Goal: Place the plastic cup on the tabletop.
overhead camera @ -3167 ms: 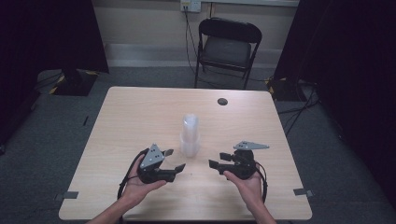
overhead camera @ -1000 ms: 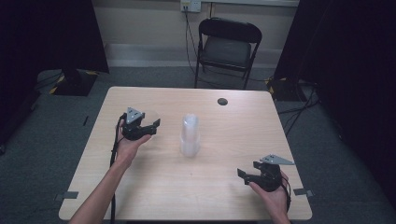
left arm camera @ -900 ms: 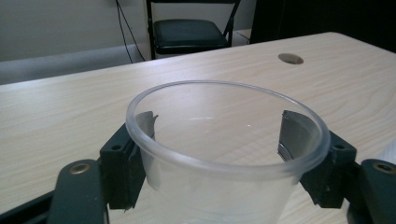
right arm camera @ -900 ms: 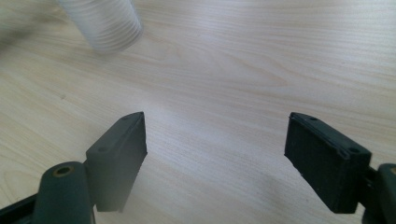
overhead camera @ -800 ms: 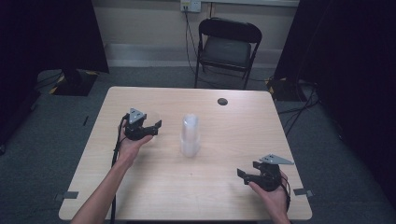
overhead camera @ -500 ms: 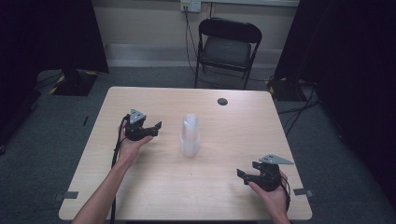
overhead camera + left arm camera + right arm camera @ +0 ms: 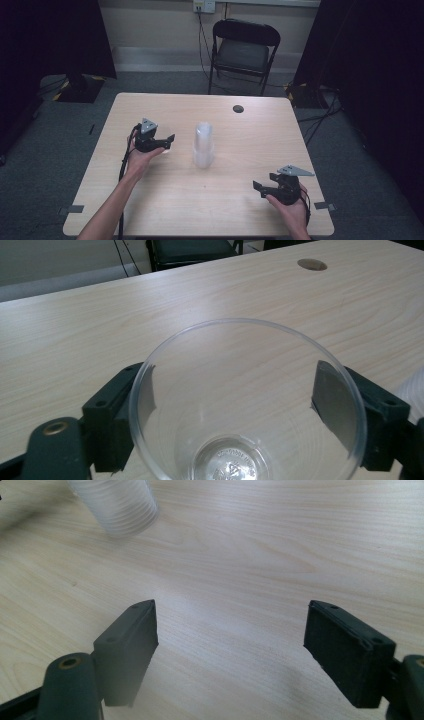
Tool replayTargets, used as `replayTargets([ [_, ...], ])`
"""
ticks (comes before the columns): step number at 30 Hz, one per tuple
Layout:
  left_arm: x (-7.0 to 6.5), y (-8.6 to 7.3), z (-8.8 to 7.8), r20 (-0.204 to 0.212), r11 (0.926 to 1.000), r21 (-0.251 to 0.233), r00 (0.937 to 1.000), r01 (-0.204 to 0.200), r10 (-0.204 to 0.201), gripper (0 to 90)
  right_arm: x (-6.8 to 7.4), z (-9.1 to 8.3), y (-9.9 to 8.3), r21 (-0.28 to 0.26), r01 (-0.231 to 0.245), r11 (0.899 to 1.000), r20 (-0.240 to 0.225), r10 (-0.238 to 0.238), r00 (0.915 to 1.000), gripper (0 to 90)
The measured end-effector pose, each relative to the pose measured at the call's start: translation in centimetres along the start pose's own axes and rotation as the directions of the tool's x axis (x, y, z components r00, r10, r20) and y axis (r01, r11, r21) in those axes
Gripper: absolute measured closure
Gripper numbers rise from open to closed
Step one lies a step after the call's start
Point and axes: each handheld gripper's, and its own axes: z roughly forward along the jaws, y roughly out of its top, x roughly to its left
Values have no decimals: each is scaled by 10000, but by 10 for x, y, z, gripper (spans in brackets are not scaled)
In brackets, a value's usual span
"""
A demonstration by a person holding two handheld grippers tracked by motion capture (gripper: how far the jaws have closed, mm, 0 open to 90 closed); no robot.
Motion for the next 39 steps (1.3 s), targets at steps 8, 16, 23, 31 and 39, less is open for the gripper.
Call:
replayTargets([
  [8,-1,-3,2,66,9993,375,10000,-27,25,157,0,-1,0,6,-33,10000,8,33,10000,213],
  [16,-2,-7,-2,-133,9994,307,9998,-171,175,159,-2,-1,0,69,-82,9999,78,81,9999,213],
  [23,-1,-11,-6,-180,9987,511,9998,-26,36,160,0,1,-1,146,-60,9999,118,58,9999,210],
  [31,3,-13,-14,-69,9951,950,9996,290,-285,161,-3,0,0,270,-100,9996,405,89,9991,207],
  [39,-2,-20,-26,-250,9941,1018,9991,369,-345,160,-3,2,0,427,-162,9990,359,147,9992,206],
])
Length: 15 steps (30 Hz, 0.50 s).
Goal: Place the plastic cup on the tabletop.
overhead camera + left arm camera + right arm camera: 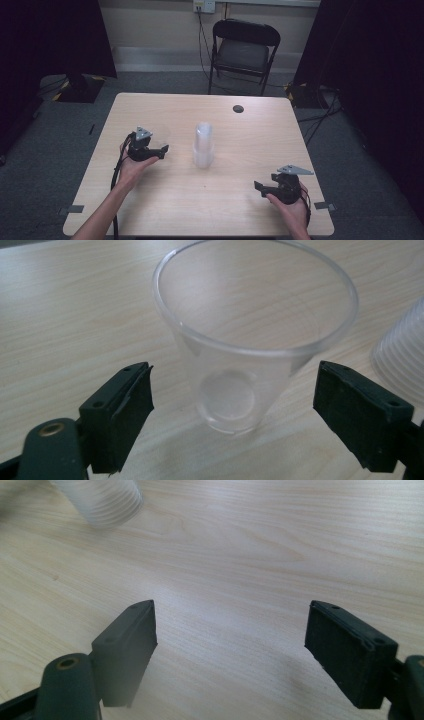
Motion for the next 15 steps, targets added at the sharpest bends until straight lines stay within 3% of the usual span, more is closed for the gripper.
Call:
replayTargets([
  [10,-1,-2,-24,193,9998,147,9997,-126,123,159,-3,-1,0,-36,-66,10000,18,66,10000,206],
  [12,-2,-4,-30,515,9993,361,9987,-86,68,160,-3,-1,0,-54,-67,10000,17,67,10000,206],
  [15,-6,-9,-41,513,9995,201,9983,262,-272,176,-3,-2,0,-61,-113,9999,15,113,9999,206],
])
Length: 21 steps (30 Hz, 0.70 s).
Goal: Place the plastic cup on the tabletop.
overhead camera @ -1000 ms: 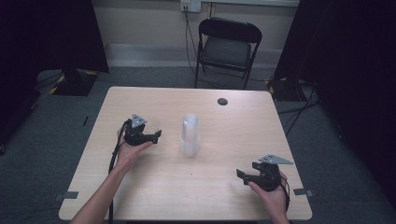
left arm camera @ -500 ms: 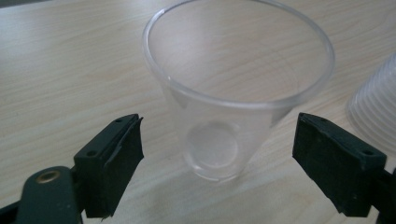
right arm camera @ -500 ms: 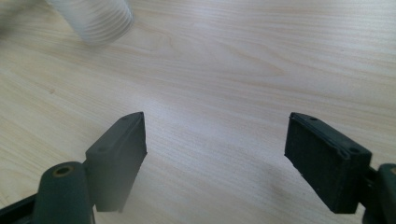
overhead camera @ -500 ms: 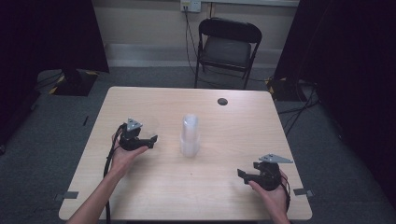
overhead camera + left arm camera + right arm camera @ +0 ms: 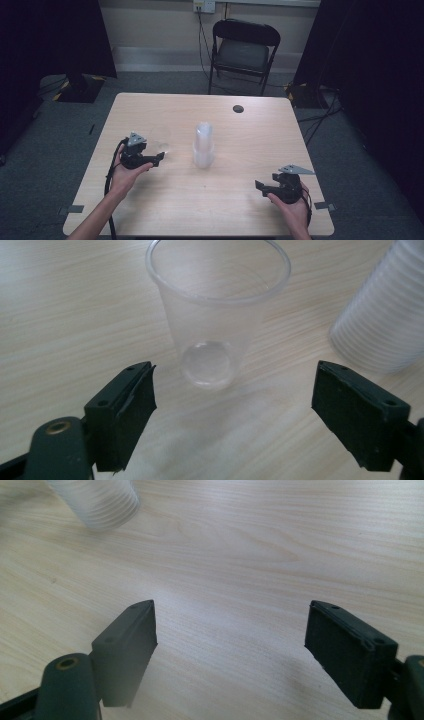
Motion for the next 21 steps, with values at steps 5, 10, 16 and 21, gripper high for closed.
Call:
replayTargets([
  [5,-8,-5,-12,-2,9989,275,9993,-370,370,175,-1,1,-1,-5,-48,10000,6,48,10000,206],
  [10,-21,-12,-29,447,9980,372,9978,-505,489,160,-3,2,-4,73,-128,9999,27,127,9999,207],
  [16,-34,-32,-37,716,9945,423,9931,-957,926,158,-3,2,-4,8,-103,9999,17,103,9999,207],
  [21,-34,-43,-35,1292,9920,384,9850,-1200,1142,159,-3,3,-2,22,-89,10000,37,89,10000,209],
])
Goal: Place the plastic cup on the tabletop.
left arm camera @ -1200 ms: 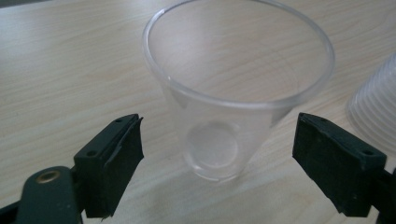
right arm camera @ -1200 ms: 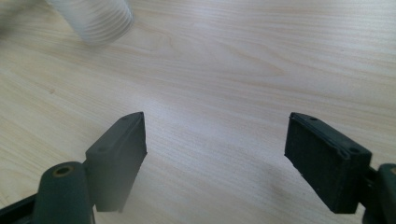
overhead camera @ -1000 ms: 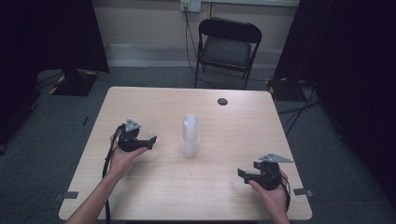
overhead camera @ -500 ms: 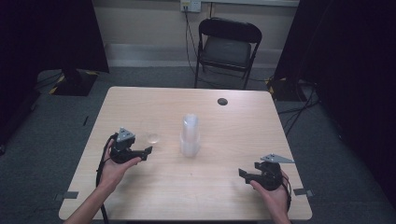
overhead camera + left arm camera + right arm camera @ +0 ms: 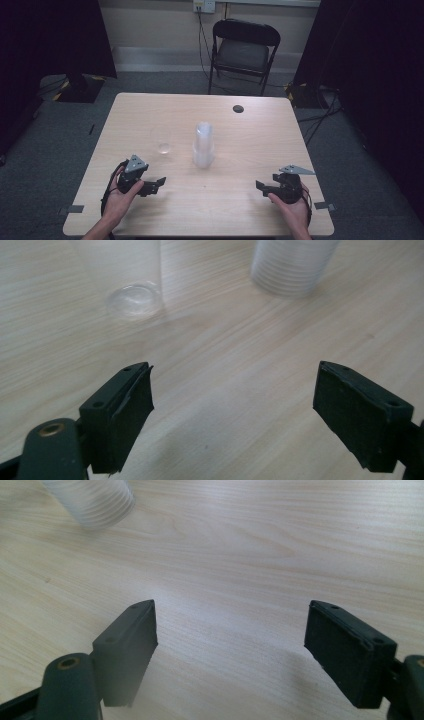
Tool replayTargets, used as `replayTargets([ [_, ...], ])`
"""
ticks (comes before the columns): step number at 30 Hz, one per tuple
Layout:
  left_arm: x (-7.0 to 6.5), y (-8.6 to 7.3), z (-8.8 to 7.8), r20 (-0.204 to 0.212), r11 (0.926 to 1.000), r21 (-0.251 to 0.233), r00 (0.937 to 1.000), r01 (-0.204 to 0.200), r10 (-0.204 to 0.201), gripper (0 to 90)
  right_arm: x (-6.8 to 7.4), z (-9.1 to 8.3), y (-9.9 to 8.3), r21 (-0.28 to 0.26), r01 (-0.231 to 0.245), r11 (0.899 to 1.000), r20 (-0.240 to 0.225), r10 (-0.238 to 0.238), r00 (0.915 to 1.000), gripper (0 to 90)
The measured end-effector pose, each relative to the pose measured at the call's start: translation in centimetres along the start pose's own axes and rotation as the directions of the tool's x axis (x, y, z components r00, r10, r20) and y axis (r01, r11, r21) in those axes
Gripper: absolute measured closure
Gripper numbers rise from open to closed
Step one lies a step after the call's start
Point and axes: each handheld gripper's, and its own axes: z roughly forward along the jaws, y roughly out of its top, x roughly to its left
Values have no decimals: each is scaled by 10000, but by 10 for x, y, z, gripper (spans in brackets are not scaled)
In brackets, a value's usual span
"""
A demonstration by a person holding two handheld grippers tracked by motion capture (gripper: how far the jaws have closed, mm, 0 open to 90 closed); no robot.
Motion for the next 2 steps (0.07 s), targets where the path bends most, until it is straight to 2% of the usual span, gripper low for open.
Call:
replayTargets([
  [2,0,-1,0,-33,9998,182,10000,-20,21,159,1,1,-1,-10,102,9999,48,-102,9999,206],
])
